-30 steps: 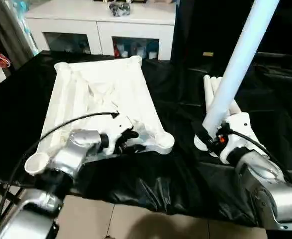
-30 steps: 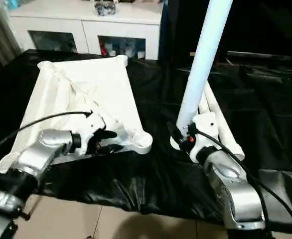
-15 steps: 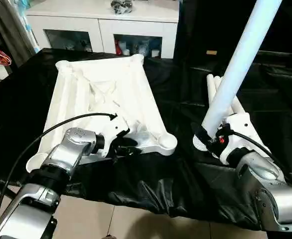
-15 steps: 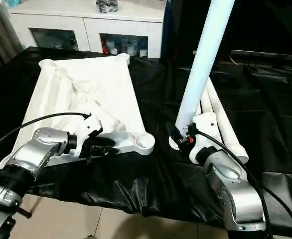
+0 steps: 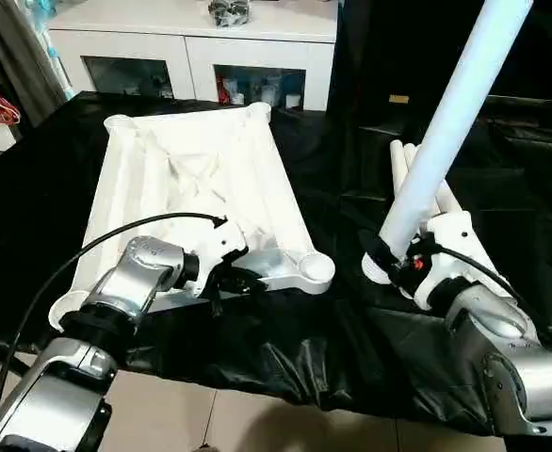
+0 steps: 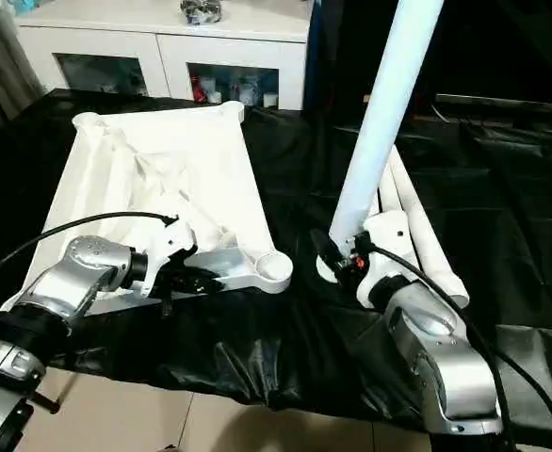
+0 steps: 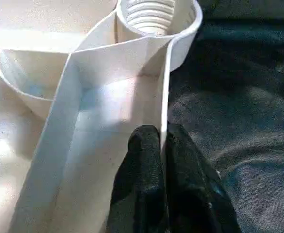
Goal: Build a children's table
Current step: Insert table leg to table base
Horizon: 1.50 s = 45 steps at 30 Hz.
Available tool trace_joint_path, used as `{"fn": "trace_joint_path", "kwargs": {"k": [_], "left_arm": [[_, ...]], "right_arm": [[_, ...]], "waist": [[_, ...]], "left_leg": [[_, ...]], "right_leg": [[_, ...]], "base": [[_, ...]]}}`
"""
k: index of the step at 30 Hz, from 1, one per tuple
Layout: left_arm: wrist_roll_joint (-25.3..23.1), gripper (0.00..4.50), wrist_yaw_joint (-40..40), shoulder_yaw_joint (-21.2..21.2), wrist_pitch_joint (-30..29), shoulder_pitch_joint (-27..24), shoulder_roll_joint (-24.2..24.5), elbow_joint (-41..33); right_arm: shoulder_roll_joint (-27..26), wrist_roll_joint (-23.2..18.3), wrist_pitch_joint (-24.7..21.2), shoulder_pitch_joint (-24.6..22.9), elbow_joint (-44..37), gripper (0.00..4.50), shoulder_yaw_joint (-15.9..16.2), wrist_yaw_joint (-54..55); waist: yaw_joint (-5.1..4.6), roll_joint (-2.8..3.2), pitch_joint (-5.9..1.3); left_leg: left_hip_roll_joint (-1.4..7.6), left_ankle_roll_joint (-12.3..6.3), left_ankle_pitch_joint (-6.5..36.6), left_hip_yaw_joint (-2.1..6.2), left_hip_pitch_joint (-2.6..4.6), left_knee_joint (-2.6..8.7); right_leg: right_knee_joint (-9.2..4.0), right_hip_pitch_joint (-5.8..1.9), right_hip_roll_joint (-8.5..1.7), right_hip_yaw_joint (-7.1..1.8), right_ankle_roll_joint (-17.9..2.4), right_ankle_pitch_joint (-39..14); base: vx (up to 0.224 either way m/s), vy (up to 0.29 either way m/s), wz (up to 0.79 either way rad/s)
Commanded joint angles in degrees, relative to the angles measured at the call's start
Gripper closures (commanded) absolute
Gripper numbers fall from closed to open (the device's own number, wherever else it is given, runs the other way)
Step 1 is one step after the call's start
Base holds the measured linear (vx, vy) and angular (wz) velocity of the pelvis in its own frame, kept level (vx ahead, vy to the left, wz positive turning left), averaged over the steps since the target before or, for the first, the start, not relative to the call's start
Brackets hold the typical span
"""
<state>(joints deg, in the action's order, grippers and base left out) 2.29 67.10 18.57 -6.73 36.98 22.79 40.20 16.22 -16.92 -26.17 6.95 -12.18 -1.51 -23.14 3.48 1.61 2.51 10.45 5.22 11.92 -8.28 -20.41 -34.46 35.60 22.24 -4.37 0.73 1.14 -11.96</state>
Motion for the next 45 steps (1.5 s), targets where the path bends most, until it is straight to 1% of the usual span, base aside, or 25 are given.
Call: {"fn": "trace_joint_path", "kwargs": {"k": [1, 3, 4, 5, 6, 8, 10, 11, 13, 14, 18, 19, 20, 23, 24, 27, 28, 29, 33, 35, 36, 37, 42, 43, 45], "left_arm": [[0.39, 4.49, 1.80, 0.78, 2.17, -0.44, -0.90, -0.77], [0.50, 4.50, 2.74, 1.49, 3.33, -1.39, -1.00, -2.22], [0.37, 4.50, 3.08, 1.96, 3.56, -2.02, -1.17, -3.18], [0.36, 4.50, 3.30, 2.19, 3.59, -2.38, -1.32, -3.78], [0.41, 4.50, 3.73, 2.37, 3.63, -2.83, -1.57, -4.63], [0.52, 4.50, 3.99, 2.75, 2.94, -3.71, -2.01, -6.64], [0.50, 4.50, 3.66, 3.35, 1.93, -4.93, -2.44, -9.24], [0.50, 4.50, 3.66, 3.35, 1.93, -4.93, -2.44, -9.24], [0.54, 4.50, 3.58, 3.70, 1.62, -5.95, -2.61, -11.24], [0.56, 4.50, 3.55, 3.71, 1.61, -6.02, -2.63, -11.40], [0.41, 4.50, 3.10, 3.73, 1.06, -6.58, -2.71, -13.30], [0.22, 4.50, 2.91, 3.67, 0.89, -6.70, -2.67, -13.70], [-0.26, 4.50, 2.17, 3.54, 0.68, -6.73, -2.69, -13.94], [-0.58, 4.50, 1.61, 3.48, 0.25, -6.77, -2.70, -14.24], [-0.71, 4.50, 1.55, 3.46, 0.03, -6.77, -2.67, -14.38], [-0.77, 4.50, 1.37, 3.18, -0.26, -6.48, -2.83, -14.15], [-0.79, 4.50, 1.30, 3.09, -0.32, -6.43, -2.90, -14.11], [-0.70, 4.50, 1.22, 2.89, -0.39, -6.21, -3.09, -13.84], [-0.31, 4.50, 0.67, 2.10, -0.82, -5.11, -4.39, -12.58], [-0.22, 4.50, 0.22, 1.89, -0.88, -4.67, -4.88, -12.01], [-0.23, 4.50, 0.05, 1.84, -0.78, -4.38, -5.17, -11.66], [-0.23, 4.50, -0.25, 1.72, -0.60, -4.00, -5.54, -11.11], [0.22, 4.50, -0.56, 1.07, -0.03, -3.35, -6.11, -10.51], [0.30, 4.50, -0.35, 1.01, -0.01, -3.30, -6.11, -10.51], [0.63, 4.50, 0.72, 0.98, 0.10, -3.36, -5.87, -10.72]], "right_arm": [[-0.05, -1.78, 0.65, 1.56, 0.02, 2.56, -0.95, -1.46], [0.11, -2.74, 1.13, 1.86, 0.11, 2.56, -1.20, -2.79], [0.34, -3.41, 0.53, 2.07, 0.18, 2.56, -1.28, -3.65], [0.50, -3.88, 0.02, 2.19, 0.23, 2.56, -1.28, -4.21], [0.76, -4.50, -0.50, 2.33, 0.27, 2.56, -1.25, -5.06], [1.35, -5.82, -1.37, 2.45, 0.10, 2.56, -0.94, -7.02], [3.01, -7.03, -2.37, 2.27, -0.47, 2.56, 0.70, -10.82], [3.01, -7.03, -2.37, 2.27, -0.47, 2.56, 0.70, -10.82], [4.91, -6.49, -2.53, 2.20, -0.16, 2.56, 2.72, -13.87], [5.04, -6.41, -2.50, 2.22, -0.10, 2.56, 2.85, -14.05], [5.98, -5.09, -1.84, 2.98, 1.64, 2.56, 3.64, -14.78], [6.22, -4.85, -1.84, 3.30, 2.25, 2.56, 3.76, -14.89], [6.54, -4.43, -2.01, 3.63, 3.10, 2.56, 3.96, -14.94], [7.03, -3.97, -2.25, 3.77, 3.85, 2.56, 4.39, -15.30], [7.26, -3.95, -2.36, 3.76, 4.01, 2.56, 4.61, -15.58], [7.41, -4.31, -3.00, 3.76, 4.09, 2.56, 4.79, -16.16], [7.38, -4.49, -3.18, 3.75, 4.11, 2.56, 4.81, -16.28], [7.37, -4.65, -3.31, 3.69, 4.13, 2.56, 5.00, -16.59], [6.82, -4.82, -3.18, 4.27, 5.27, 2.56, 6.08, -17.13], [6.66, -4.58, -3.03, 4.63, 5.83, 2.56, 6.44, -17.14], [6.53, -4.36, -2.86, 4.90, 6.36, 2.56, 6.68, -17.21], [6.34, -3.88, -2.58, 5.37, 7.28, 2.56, 7.05, -17.25], [5.52, -2.85, -1.74, 6.81, 10.12, 2.56, 7.62, -17.43], [5.39, -2.70, -1.41, 7.13, 10.86, 2.56, 7.73, -17.45], [4.97, -2.43, -0.55, 8.09, 13.02, 2.56, 7.98, -17.44]], "waist": [[0.17, -0.01, -3.37], [0.16, -0.09, -3.56], [0.15, -0.11, -3.57], [0.16, -0.31, -3.61], [0.31, -0.42, -3.67], [0.61, -0.33, -3.60], [0.97, -0.39, -3.58], [1.11, -0.37, -3.54], [1.52, -0.43, -3.40], [1.51, -0.54, -3.34], [1.49, -0.64, -3.03], [1.46, -0.87, -3.04], [1.45, -0.82, -3.07], [1.48, -0.75, -3.20], [1.51, -0.71, -3.29], [1.48, -0.60, -3.35], [1.50, -0.65, -3.33], [1.49, -0.49, -3.33], [1.44, -0.38, -3.26], [1.41, -0.49, -3.27], [1.46, -0.39, -3.30], [1.42, -0.49, -3.32], [1.43, -0.49, -3.47], [1.47, -0.59, -3.47], [1.49, -0.45, -3.40]], "left_leg": [[1.35, -0.46, 7.83, -0.22, -0.05, 4.52], [1.37, -1.23, 5.49, -0.32, -0.09, 4.33], [1.31, -1.47, 4.82, -0.35, -0.14, 4.26], [1.28, -1.82, 4.28, -0.37, -0.16, 4.22], [1.33, -2.60, 3.54, -0.41, -0.14, 4.14], [1.47, -3.44, 3.02, -0.54, -0.06, 4.09], [1.60, -3.60, 3.52, -0.57, 0.02, 4.12], [1.66, -3.60, 3.69, -0.60, 0.04, 4.14], [1.76, -3.29, 4.93, -0.75, 0.08, 4.28], [1.77, -3.12, 5.23, -0.77, 0.04, 4.35], [1.85, -1.58, 8.50, -1.15, 0.15, 4.69], [1.87, -1.31, 8.78, -1.25, 0.19, 4.71], [1.89, -1.23, 8.71, -1.24, 0.14, 4.73], [1.81, -1.26, 7.39, -1.37, 0.10, 4.56], [1.78, -1.58, 6.44, -1.35, 0.00, 4.48], [1.76, -2.03, 5.87, -1.36, -0.03, 4.39], [1.77, -2.08, 5.93, -1.36, -0.06, 4.40], [1.75, -2.10, 6.20, -1.40, -0.01, 4.38], [1.75, -1.76, 7.41, -1.42, 0.07, 4.47], [1.73, -1.52, 7.62, -1.43, 0.03, 4.49], [1.74, -1.48, 7.28, -1.37, -0.01, 4.47], [1.70, -1.67, 6.83, -1.40, -0.09, 4.41], [1.67, -2.35, 5.29, -1.37, -0.16, 4.31], [1.66, -2.40, 5.36, -1.41, -0.13, 4.27], [1.72, -2.28, 6.36, -1.44, -0.02, 4.33]], "right_leg": [[-3.68, -2.98, -2.56, -1.49, -13.71, -0.58], [-3.30, -3.10, -2.48, -1.41, -14.41, 4.04], [-3.22, -3.12, -2.45, -1.39, -14.55, 4.97], [-3.19, -3.22, -2.43, -1.38, -14.69, 5.73], [-3.09, -3.33, -2.57, -1.40, -15.06, 6.62], [-3.15, -3.11, -2.60, -1.39, -15.30, 6.15], [-3.14, -3.11, -2.58, -1.37, -15.30, 5.13], [-3.19, -3.06, -2.60, -1.37, -15.26, 4.74], [-3.43, -2.92, -2.72, -1.41, -14.80, 1.82], [-3.50, -2.91, -2.69, -1.38, -14.60, 1.02], [-4.23, -2.47, -2.75, -1.44, -12.92, -6.43], [-4.29, -2.39, -2.74, -1.46, -12.46, -7.31], [-4.24, -2.43, -2.78, -1.44, -12.30, -7.55], [-4.16, -2.37, -2.70, -1.46, -11.93, -6.17], [-3.99, -2.44, -2.66, -1.42, -11.92, -4.48], [-3.84, -2.45, -2.60, -1.35, -12.39, -2.66], [-3.86, -2.45, -2.61, -1.34, -12.45, -2.64], [-3.91, -2.43, -2.60, -1.35, -12.60, -2.65], [-4.12, -2.37, -2.60, -1.33, -12.80, -4.15], [-4.15, -2.43, -2.66, -1.34, -12.86, -4.86], [-4.10, -2.50, -2.69, -1.34, -12.84, -4.64], [-4.04, -2.49, -2.64, -1.34, -12.88, -3.84], [-3.77, -2.56, -2.62, -1.21, -13.51, -1.29], [-3.82, -2.55, -2.63, -1.24, -13.50, -1.39], [-3.94, -2.43, -2.72, -1.25, -13.70, -2.67]], "base": [[0.000, 0.000, 0.00], [0.000, 0.000, 0.00], [0.000, 0.000, 0.00], [0.000, 0.000, 0.00], [0.000, 0.000, 0.00], [0.000, 0.000, 0.00], [0.000, 0.000, 0.00], [0.000, 0.000, 0.00], [0.000, 0.000, 0.00], [0.000, 0.000, 0.00], [0.000, 0.000, 0.00], [0.000, 0.000, 0.00], [0.000, 0.000, 0.00], [0.000, 0.000, 0.00], [0.000, 0.000, 0.00], [0.000, 0.000, 0.00], [0.000, 0.000, 0.00], [0.000, 0.000, 0.00], [0.000, 0.000, 0.00], [0.000, 0.000, 0.00], [0.000, 0.000, 0.00], [0.000, 0.000, 0.00], [0.000, 0.000, 0.00], [0.000, 0.000, 0.00], [0.000, 0.000, 0.00]]}}
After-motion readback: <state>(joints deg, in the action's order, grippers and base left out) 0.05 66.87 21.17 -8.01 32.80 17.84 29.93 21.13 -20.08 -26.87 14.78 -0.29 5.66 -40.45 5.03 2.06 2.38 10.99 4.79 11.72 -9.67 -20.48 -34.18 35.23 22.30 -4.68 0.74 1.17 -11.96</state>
